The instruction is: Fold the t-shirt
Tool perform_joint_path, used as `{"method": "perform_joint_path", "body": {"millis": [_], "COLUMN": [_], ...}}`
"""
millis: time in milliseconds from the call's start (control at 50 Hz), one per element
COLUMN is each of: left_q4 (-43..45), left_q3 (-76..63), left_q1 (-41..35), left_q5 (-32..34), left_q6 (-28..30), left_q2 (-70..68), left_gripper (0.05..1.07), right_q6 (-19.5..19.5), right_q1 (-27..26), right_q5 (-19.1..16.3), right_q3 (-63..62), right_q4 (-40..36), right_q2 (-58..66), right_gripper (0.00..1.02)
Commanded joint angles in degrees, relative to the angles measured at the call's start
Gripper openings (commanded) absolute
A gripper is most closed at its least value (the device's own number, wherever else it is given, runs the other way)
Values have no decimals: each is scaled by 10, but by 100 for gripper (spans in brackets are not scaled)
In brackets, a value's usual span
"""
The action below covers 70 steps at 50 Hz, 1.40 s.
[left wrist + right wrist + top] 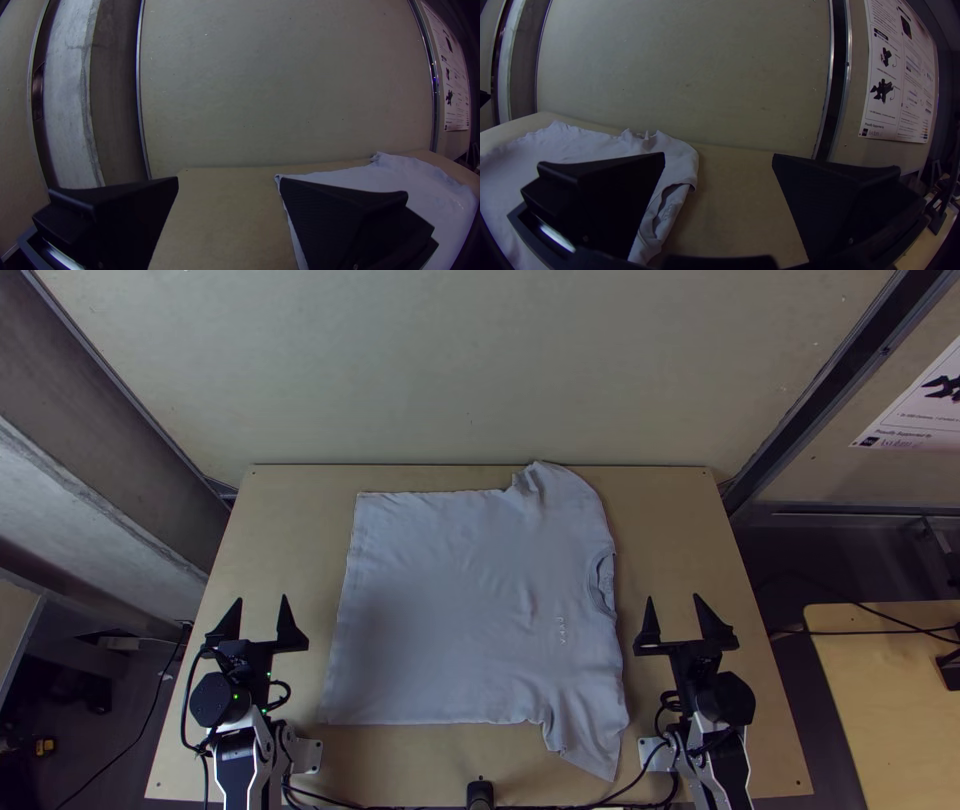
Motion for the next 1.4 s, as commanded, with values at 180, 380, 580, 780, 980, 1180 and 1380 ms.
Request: {"method": "perform_joint_path", "body": {"millis": [180, 380, 580, 780, 980, 1180, 1380], "left_q4": [-16, -18, -49, -41, -26, -17, -21], "left_q3": [-25, -24, 26, 106, 237, 386, 512], "left_q1": [-9, -42, -52, -53, -72, -84, -93], "left_q5": [-4, -25, -32, -32, -31, -31, -32], "left_q6": [-9, -11, -11, -11, -19, -37, -37], "left_q2": [-6, -7, -6, 4, 116, 266, 397], "left_gripper": [103, 103, 103, 103, 103, 103, 103], "right_q6": [11, 5, 30, 35, 30, 26, 17], "right_q1": [4, -8, -5, -5, 2, 4, 2], "right_q5": [0, 6, 7, 7, 7, 7, 7], "right_q3": [-6, -1, 80, 217, 335, 462, 580], "right_q4": [-8, -2, -20, -35, -31, -34, -53], "right_q2": [-1, -2, 15, 143, 242, 369, 486], "right_gripper": [99, 99, 98, 99, 99, 98, 98]}}
